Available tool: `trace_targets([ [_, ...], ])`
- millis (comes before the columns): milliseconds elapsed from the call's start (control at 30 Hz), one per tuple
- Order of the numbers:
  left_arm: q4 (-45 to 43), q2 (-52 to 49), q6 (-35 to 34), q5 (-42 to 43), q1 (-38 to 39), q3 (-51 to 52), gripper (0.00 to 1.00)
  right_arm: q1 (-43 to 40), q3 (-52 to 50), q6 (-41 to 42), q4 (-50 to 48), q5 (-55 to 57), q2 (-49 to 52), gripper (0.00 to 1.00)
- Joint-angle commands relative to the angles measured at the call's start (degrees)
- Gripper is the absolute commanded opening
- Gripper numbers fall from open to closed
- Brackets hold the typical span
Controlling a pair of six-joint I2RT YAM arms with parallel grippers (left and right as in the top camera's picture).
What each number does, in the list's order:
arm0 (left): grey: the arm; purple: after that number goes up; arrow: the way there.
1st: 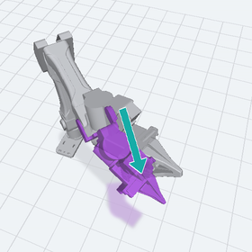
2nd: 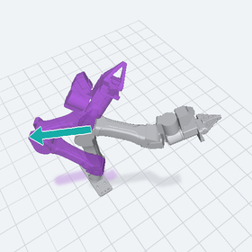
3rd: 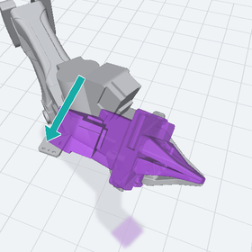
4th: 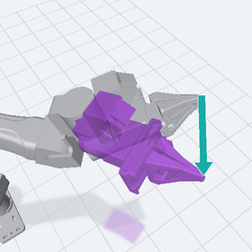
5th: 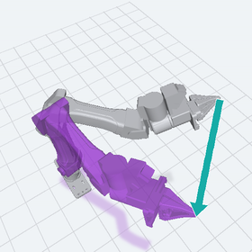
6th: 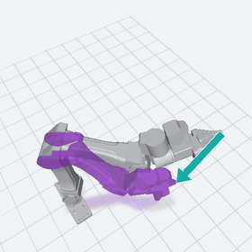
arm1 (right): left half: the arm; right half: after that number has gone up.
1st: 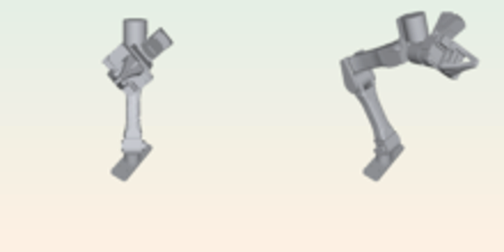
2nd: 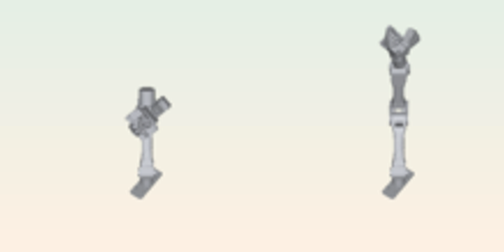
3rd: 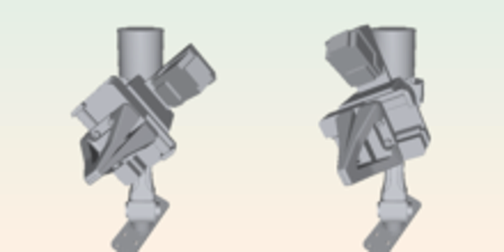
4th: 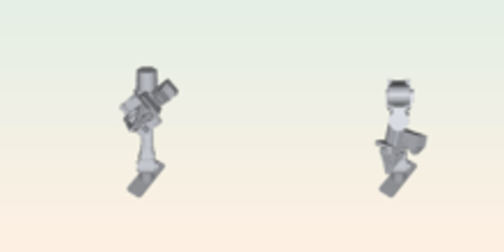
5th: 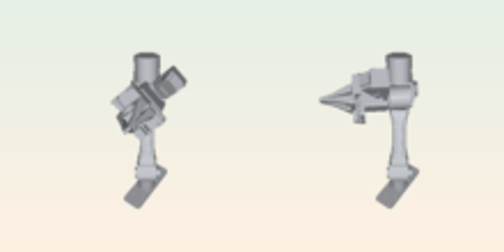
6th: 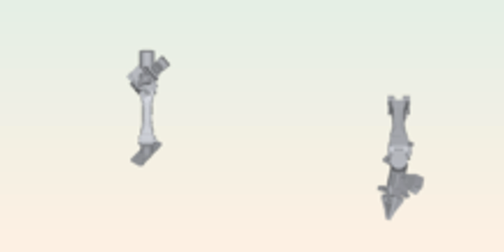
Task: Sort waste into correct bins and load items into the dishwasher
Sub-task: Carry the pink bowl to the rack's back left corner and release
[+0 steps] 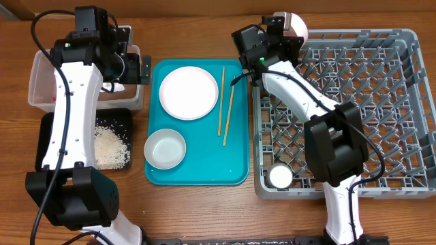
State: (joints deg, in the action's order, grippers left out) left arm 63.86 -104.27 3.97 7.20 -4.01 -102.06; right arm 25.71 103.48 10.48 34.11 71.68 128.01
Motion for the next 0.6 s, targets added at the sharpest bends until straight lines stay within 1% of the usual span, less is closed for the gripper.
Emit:
trace_targets([
  [0, 0.00, 0.87, -0.33, -0.35, -0.09, -1.60, 1.00, 1.84, -0.79, 0.15, 2.40, 0.13, 0.66, 0.04],
  [67, 0.00, 0.87, -0.33, -0.35, -0.09, -1.60, 1.00, 3.19, -0.79, 0.15, 4.00, 0.04, 0.63, 0.06],
  [100, 0.00, 0.87, -0.33, -0.33, -0.09, -1.60, 1.00, 3.89, -0.79, 0.15, 4.94, 0.04, 0.63, 0.12],
  [167, 0.00, 0.87, -0.33, -0.33, -0.09, -1.60, 1.00, 5.46, -0.79, 0.17, 6.84, 0.04, 0.63, 0.42],
  [200, 0.00, 0.87, -0.33, -0.35, -0.09, -1.60, 1.00, 5.88, -0.79, 0.17, 7.17, 0.04, 0.63, 0.47],
  [233, 0.00, 0.87, -0.33, -0.35, -0.09, -1.60, 1.00, 6.47, -0.79, 0.17, 7.61, 0.04, 0.63, 0.56],
  [300, 0.00, 0.87, -0.33, -0.35, -0.09, -1.60, 1.00, 7.65, -0.76, 0.17, 8.50, 0.02, 0.57, 0.67],
  [333, 0.00, 0.87, -0.33, -0.35, -0.09, -1.60, 1.00, 8.35, -0.74, 0.17, 9.33, -0.20, 0.39, 0.70],
  [433, 0.00, 0.87, -0.33, -0.33, -0.09, -1.60, 1.00, 9.64, -0.66, 0.68, 12.61, -4.13, -0.61, 0.72],
  [567, 0.00, 0.87, -0.33, -0.35, -0.09, -1.60, 1.00, 10.08, -0.46, 6.58, 18.14, -10.27, -3.28, 0.72],
])
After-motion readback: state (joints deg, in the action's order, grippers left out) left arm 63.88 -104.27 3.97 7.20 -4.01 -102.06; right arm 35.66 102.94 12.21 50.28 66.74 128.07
